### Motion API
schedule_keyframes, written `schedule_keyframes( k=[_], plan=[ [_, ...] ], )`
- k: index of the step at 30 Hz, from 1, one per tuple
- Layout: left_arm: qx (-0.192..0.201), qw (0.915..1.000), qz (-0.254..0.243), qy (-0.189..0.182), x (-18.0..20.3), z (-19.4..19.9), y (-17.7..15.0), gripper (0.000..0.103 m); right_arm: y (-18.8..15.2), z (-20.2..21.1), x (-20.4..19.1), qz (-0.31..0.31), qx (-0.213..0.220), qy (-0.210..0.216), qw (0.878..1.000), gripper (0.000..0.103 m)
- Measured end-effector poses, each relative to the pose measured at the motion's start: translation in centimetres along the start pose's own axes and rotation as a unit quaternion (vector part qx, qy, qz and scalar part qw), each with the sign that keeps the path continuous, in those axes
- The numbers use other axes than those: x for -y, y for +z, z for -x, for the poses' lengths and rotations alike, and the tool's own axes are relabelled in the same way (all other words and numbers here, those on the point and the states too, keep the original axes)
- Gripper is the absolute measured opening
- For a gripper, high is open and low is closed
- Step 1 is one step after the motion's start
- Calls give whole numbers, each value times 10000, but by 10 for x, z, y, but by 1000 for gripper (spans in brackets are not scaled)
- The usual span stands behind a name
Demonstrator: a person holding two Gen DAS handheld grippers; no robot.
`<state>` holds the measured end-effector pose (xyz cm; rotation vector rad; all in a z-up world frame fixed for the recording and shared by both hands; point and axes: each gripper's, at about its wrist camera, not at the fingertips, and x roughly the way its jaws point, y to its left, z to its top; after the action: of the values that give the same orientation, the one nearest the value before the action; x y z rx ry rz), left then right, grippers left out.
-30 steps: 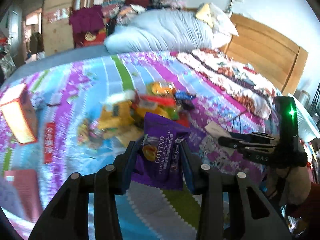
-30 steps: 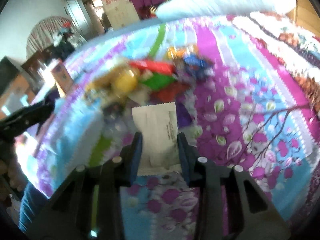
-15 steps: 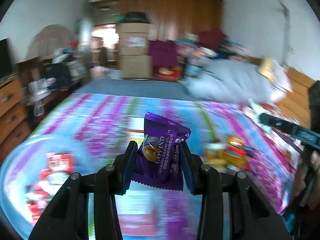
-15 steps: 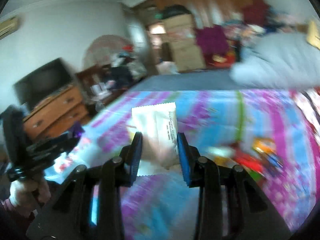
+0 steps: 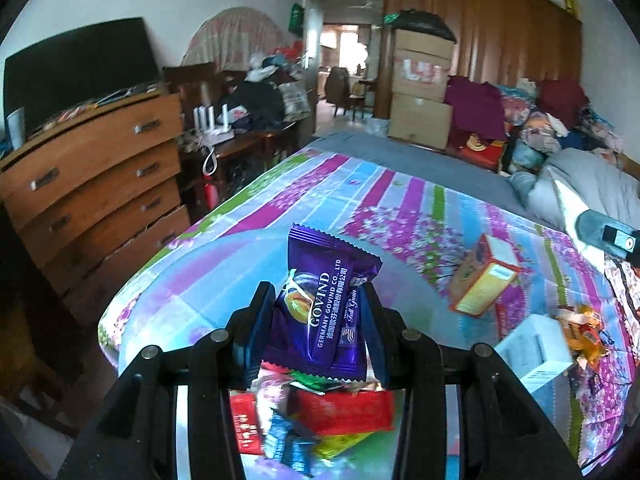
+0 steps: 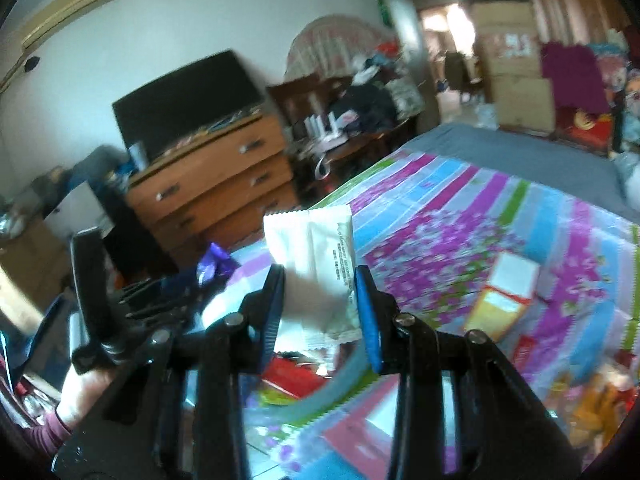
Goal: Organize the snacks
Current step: 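Carry both packets over the clear bowl and hold them above it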
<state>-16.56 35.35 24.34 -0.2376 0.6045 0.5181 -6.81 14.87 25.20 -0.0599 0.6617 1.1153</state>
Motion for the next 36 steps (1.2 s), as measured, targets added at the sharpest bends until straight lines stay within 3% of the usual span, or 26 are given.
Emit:
schedule_keyframes(
  k=[12,36],
  plan=[
    [-91,9996,283,-30,-41,-9,-8,44,0,-48,-35,179,-404,74,9990,36],
    [-108,9990,411,-116,-53,-5,-9,44,-1,-61,-53,253,-452,114,9986,36]
  ],
)
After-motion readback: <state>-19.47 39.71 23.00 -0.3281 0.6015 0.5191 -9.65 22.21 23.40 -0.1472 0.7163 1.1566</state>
